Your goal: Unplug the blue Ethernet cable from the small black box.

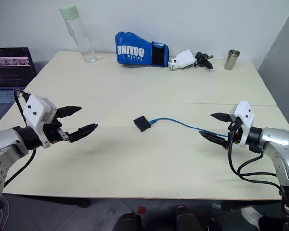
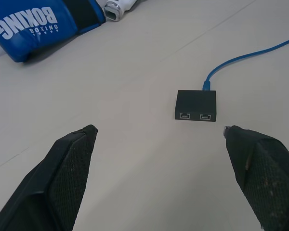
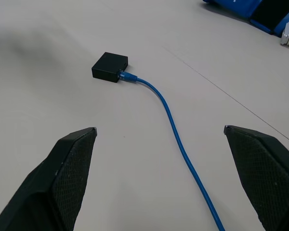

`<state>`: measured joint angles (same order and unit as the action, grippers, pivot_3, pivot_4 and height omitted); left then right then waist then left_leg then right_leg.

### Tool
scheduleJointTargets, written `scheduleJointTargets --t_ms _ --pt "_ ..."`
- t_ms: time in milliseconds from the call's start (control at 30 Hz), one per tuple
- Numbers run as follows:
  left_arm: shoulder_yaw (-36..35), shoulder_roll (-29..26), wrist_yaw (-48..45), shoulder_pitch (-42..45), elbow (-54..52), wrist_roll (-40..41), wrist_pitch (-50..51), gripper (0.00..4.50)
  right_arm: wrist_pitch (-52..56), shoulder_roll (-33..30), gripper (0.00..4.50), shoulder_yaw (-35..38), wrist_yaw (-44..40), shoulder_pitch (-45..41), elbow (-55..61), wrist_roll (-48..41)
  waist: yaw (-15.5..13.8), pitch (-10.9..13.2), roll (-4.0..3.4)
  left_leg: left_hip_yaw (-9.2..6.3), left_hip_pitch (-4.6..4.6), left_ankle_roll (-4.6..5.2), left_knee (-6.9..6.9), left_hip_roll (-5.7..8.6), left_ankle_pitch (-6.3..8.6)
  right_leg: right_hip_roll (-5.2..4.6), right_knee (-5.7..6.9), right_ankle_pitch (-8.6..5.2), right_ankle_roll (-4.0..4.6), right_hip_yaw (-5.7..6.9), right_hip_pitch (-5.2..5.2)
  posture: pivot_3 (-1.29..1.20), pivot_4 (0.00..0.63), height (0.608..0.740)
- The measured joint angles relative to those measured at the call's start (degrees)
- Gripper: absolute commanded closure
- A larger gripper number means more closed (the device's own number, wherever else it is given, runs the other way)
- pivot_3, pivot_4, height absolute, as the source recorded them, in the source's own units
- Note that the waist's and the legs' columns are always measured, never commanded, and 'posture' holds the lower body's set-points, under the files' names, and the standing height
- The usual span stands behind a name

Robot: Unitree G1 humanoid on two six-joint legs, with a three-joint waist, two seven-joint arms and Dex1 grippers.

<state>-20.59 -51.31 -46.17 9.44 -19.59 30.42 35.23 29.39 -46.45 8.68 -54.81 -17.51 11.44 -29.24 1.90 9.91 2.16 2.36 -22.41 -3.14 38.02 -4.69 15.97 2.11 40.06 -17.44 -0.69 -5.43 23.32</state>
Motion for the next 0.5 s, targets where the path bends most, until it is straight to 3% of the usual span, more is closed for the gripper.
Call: scheduleJointTargets --t_ms 500 --pt "0.2 -0.2 -2.9 -1.8 -0.8 1.1 1.1 0.00 3.9 -0.1 0.01 -1.1 -0.1 -2.6 1.3 -0.4 -0.1 0.0 0.00 -0.03 -0.15 0.00 0.04 0.01 0.00 -0.05 -0.06 0.00 0.00 0.13 0.05 0.00 0.150 0.740"
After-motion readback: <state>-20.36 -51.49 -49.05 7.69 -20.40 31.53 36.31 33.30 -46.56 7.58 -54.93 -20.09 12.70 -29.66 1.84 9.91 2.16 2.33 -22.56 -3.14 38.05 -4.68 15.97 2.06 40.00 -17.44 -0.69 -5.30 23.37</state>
